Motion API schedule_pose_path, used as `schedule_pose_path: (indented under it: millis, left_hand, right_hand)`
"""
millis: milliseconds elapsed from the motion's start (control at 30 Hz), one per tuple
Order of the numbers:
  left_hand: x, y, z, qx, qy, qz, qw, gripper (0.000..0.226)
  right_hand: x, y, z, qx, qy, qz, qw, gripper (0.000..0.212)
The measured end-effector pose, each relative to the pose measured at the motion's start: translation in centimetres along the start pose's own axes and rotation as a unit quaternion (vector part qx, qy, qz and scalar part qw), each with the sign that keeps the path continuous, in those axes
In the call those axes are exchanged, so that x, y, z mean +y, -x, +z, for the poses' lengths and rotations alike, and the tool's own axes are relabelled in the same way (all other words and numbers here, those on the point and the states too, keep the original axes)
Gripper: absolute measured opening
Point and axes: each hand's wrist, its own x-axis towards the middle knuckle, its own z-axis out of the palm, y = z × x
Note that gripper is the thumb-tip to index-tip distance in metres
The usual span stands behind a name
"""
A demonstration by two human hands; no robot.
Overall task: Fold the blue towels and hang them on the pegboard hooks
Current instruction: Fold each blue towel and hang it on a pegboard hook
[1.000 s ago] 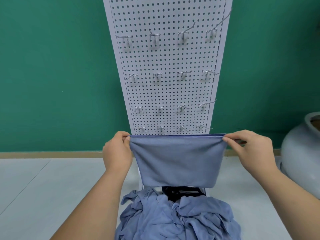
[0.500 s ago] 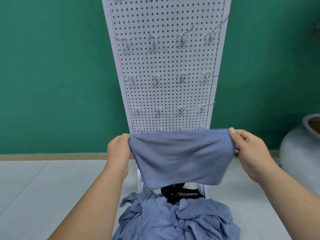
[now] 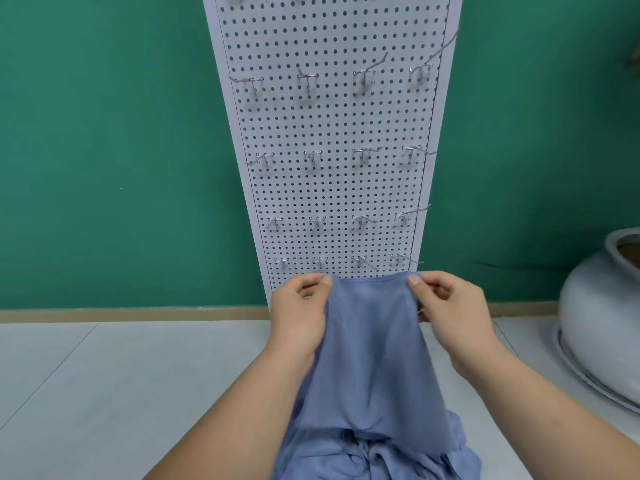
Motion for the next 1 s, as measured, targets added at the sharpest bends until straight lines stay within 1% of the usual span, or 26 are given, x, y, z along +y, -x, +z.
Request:
schedule_pose_path:
  millis: [133, 267, 533, 700, 800, 900, 1000]
  left_hand:
    - [0.1, 1.2, 1.4, -0.045, -0.021, 0.012, 0.999, 0.005]
    - [0.0, 2.0, 2.2, -0.084, -0.025, 0.020, 0.996, 0.005]
    - [-0.1, 2.3, 2.2, -0.125, -0.037, 0.040, 0.991, 0.007]
    - [-0.6, 2.3, 2.0, -0.147, -0.067, 0.032, 0.986, 0.004]
    - [-0.8, 2.1, 1.8, -0.159, -0.078, 0.032, 0.984, 0.012]
    - [-0.9, 1.8, 1.7, -0.178, -0.095, 0.034, 0.979, 0.021]
    - [-1.0, 1.5, 1.4, -0.230, -0.123, 0.054, 0.964, 0.029]
  right_hand:
    - [0.4, 0.9, 1.5, -0.039, 0.029, -0.029, 0.998, 0.011]
    - [0.8, 1.6, 2.4, -0.071, 0.052, -0.041, 0.995, 0.009]
    - [1.4, 2.0, 3.1, -0.038, 0.092, -0.074, 0.992, 0.010]
    - [1.4, 2.5, 3.1, -0.031, 0.171, -0.122, 0.977, 0.014]
    - [1.5, 2.7, 3.3, -0.047, 0.217, -0.147, 0.964, 0.019]
    - [1.7, 2.8, 3.4, -0.044, 0.230, -0.155, 0.960, 0.026]
    - [2.0, 2.3, 3.2, -0.035, 0.234, -0.143, 0.961, 0.021]
